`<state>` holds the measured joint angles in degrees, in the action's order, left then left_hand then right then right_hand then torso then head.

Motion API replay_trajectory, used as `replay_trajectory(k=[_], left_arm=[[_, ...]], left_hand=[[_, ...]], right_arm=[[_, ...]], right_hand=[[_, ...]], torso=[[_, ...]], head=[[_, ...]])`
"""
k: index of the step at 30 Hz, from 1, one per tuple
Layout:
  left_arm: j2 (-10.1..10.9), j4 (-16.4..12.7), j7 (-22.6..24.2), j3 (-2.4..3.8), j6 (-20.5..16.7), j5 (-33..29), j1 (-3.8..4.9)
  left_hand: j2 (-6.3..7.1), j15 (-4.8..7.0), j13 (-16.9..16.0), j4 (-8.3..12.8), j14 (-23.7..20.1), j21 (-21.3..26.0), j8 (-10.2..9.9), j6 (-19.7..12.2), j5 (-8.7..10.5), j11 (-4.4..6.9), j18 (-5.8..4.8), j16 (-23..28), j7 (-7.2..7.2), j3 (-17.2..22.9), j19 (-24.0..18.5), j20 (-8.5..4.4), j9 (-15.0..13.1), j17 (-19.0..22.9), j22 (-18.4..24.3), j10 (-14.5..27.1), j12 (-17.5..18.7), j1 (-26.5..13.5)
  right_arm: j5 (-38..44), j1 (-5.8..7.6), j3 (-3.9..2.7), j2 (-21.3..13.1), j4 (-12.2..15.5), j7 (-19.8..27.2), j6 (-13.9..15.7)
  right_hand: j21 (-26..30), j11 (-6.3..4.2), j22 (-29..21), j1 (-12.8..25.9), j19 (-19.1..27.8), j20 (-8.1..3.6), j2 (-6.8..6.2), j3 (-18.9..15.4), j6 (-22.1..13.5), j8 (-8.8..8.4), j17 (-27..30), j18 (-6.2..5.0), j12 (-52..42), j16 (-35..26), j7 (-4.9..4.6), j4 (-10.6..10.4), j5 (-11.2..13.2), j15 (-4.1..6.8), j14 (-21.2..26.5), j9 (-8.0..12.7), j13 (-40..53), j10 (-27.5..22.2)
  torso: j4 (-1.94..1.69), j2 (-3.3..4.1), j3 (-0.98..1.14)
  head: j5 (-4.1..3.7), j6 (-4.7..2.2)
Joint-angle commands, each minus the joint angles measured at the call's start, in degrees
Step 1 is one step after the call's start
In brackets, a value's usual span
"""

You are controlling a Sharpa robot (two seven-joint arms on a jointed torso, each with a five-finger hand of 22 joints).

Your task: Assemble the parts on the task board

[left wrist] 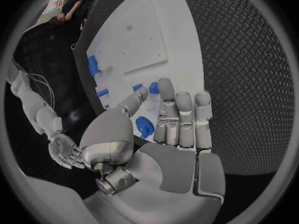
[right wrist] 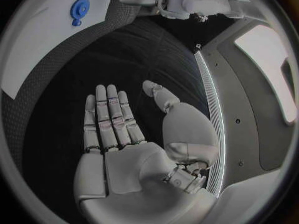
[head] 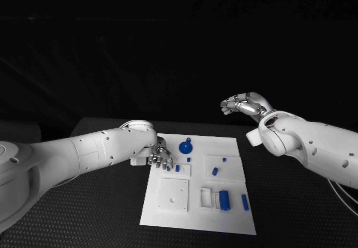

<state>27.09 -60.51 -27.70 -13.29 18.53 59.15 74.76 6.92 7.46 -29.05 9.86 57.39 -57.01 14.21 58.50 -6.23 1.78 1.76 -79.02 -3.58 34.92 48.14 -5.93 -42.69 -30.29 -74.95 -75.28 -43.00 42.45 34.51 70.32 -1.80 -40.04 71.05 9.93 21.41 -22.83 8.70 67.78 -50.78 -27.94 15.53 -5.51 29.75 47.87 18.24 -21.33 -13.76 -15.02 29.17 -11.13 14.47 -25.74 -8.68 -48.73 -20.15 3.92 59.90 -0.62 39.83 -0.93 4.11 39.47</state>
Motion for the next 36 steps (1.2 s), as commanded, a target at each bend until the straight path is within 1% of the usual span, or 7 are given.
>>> replay_trajectory(k=[1,10,17,20,25,30,36], left_arm=[[0.2,-0.3,-0.2,-0.13,-1.9,0.7,-0.23],[3.3,-2.3,1.1,0.58,-6.9,-1.4,-0.2],[6.2,-5.4,7.7,3.72,-18.0,-5.5,-0.15],[6.9,-7.1,14.1,3.9,-21.6,-5.8,-0.14],[6.4,-8.5,24.4,3.68,-28.9,-2.0,-0.36],[6.2,-9.6,32.0,3.1,-37.0,7.1,-1.78],[4.2,-8.0,34.7,2.64,-38.8,15.6,-3.2]], left_hand=[[1.04,-0.12,-0.1,-0.9,-0.5,0.3,-0.3,-1.7,0.62,0.0,0.35,0.1,-1.04,0.0,-0.2,-6.55,0.1,0.1,-0.5,0.6,-0.4,0.2],[5.5,-0.29,-0.3,-5.6,-0.6,0.5,-1.1,-3.3,3.42,-0.25,0.41,-0.1,-1.48,0.2,0.0,-6.63,0.2,0.2,-0.5,0.9,-0.9,-0.2],[6.98,-0.7,0.3,-8.2,-1.8,1.2,-1.2,-3.9,3.34,-0.74,0.46,1.1,-1.67,1.1,-0.9,-6.3,0.0,0.9,-0.4,3.0,0.3,0.8],[5.81,-2.22,1.8,-6.5,-4.6,3.5,-1.1,-3.9,3.33,-1.52,-0.36,3.8,-2.46,0.7,-4.0,-4.94,0.0,2.2,0.3,6.0,3.2,3.9],[-0.42,-6.95,6.9,4.7,-8.8,8.3,-1.0,-4.0,-1.88,-4.35,-0.78,10.5,-3.85,2.6,-8.3,-0.41,0.6,6.1,1.7,12.0,11.3,20.3],[1.2,-7.12,9.7,6.3,-7.0,8.8,-1.0,-3.4,-0.4,-5.75,-0.03,10.6,-3.67,1.7,-6.8,0.01,1.8,6.4,1.6,12.7,15.8,24.3],[2.55,-6.4,12.8,6.2,-3.8,9.2,-1.1,-3.0,-0.28,-6.52,0.4,11.7,-3.66,1.4,-4.0,-0.78,3.2,6.8,1.8,11.5,21.8,25.9]], right_arm=[[0.1,-0.03,-0.01,0.0,0.1,0.4,-0.7],[0.0,-0.1,-0.01,-0.3,0.2,0.4,-0.6],[0.0,-0.11,-0.01,-0.6,0.2,0.4,-0.4],[0.0,-0.11,-0.01,-0.6,0.2,0.4,-0.4],[0.0,-0.11,-0.01,-0.5,0.0,0.5,-0.4],[0.0,-0.11,-0.01,-0.5,-0.1,0.5,-0.4],[0.0,-0.11,-0.01,-0.3,-0.1,0.5,-0.4]], right_hand=[[0.4,-0.08,0.1,-0.5,0.4,0.08,-0.24,0.2,-0.3,0.26,0.1,-0.47,0.3,0.2,-0.28,-0.1,-0.2,-0.33,0.3,0.1,0.0,0.3],[0.4,-0.07,0.1,-0.5,0.4,0.09,-0.27,0.2,-0.3,0.23,0.1,-0.46,0.4,0.2,-0.3,-0.1,-0.3,-0.34,0.3,0.1,0.0,0.2],[0.4,-0.06,0.1,-0.5,0.4,0.09,-0.26,0.2,-0.3,0.22,0.1,-0.45,0.4,0.2,-0.31,-0.2,-0.3,-0.35,0.3,0.1,0.0,0.2],[0.4,-0.06,0.1,-0.5,0.5,0.09,-0.26,0.2,-0.4,0.22,0.1,-0.45,0.4,0.2,-0.31,-0.2,-0.3,-0.35,0.3,0.1,0.0,0.2],[0.4,-0.06,0.1,-0.5,0.5,0.09,-0.25,0.2,-0.4,0.22,0.1,-0.45,0.4,0.2,-0.31,-0.2,-0.4,-0.35,0.3,0.1,0.0,0.2],[0.4,-0.06,0.1,-0.5,0.5,0.09,-0.23,0.2,-0.4,0.23,0.1,-0.45,0.4,0.2,-0.31,-0.2,-0.4,-0.35,0.3,0.1,0.0,0.2],[0.4,-0.06,0.1,-0.5,0.5,0.09,-0.21,0.2,-0.3,0.23,0.1,-0.46,0.4,0.2,-0.31,-0.2,-0.4,-0.35,0.3,0.1,0.0,0.2]], torso=[[-0.04,0.01,-0.01],[-0.04,0.0,0.02],[-0.07,-0.04,0.06],[-0.09,-0.04,0.04],[-0.06,0.03,-0.01],[-0.02,0.03,0.02],[0.0,0.05,0.01]], head=[[-0.02,-0.01],[-0.09,-0.18],[-0.59,-0.51],[-0.77,-0.72],[-1.11,-1.27],[-1.15,-1.63],[-1.19,-1.79]])
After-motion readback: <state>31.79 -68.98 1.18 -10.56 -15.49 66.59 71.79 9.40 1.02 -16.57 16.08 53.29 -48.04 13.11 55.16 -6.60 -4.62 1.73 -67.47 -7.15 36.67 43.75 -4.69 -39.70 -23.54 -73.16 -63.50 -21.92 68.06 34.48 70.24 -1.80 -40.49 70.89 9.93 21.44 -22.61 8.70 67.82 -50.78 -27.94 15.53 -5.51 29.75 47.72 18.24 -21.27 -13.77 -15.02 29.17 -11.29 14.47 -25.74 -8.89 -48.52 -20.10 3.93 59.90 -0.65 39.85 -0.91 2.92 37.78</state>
